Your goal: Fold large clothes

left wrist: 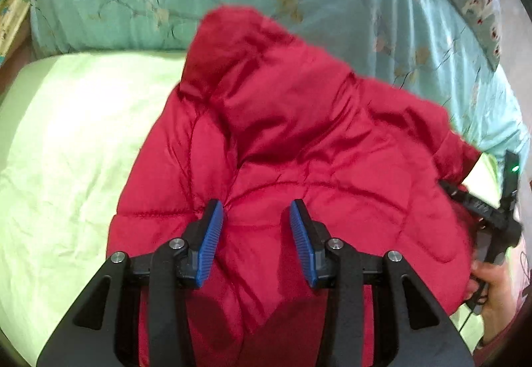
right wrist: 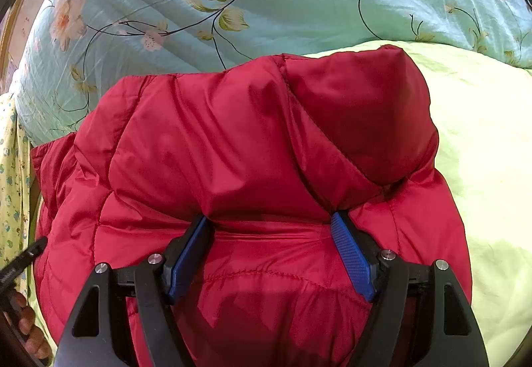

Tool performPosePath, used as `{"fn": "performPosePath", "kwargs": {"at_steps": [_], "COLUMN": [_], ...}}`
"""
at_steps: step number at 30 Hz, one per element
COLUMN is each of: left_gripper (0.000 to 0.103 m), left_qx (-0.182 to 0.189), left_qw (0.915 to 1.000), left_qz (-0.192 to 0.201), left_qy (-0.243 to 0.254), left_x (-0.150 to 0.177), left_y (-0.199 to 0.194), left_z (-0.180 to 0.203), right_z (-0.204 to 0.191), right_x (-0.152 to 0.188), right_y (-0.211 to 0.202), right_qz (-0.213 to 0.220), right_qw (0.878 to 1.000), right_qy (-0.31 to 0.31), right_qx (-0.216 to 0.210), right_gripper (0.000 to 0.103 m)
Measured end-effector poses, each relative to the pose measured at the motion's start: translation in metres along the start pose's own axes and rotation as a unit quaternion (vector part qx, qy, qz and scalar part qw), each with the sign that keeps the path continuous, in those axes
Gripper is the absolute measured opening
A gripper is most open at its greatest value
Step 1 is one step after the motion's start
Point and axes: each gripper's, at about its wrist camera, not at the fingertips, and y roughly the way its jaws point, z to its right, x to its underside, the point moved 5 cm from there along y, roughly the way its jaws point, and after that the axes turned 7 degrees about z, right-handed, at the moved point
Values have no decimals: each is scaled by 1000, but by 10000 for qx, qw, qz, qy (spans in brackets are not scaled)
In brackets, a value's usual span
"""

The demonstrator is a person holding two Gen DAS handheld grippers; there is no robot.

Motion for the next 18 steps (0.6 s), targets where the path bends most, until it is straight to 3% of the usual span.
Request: {"fn": "performPosePath", "kwargs": {"at_steps": [6, 12, 14, 18], "left_gripper": [41, 41, 41, 41], "left_qx": [-102, -102, -118, -159], "left_qw": [9997, 9996, 9995, 9995], "left_qz": [-73, -54, -50, -71], "left_qy": [220, 273, 279, 279], "left_x": [-2, -2, -2, -4], "left_y": [19, 23, 22, 21], "left_z": [4, 3, 3, 8], "right_z": [0, -1, 5, 12], "right_x": [2, 12, 23, 40], "right_y": [-21, -70, -73, -55], "right_qz": [41, 360, 224, -151], "right_qw": [9999, 9993, 9994, 9995], "right_qy": [113, -87, -227, -258], "right_qx": [-90, -97, 109, 100], "right_gripper": [76, 78, 77, 78]}}
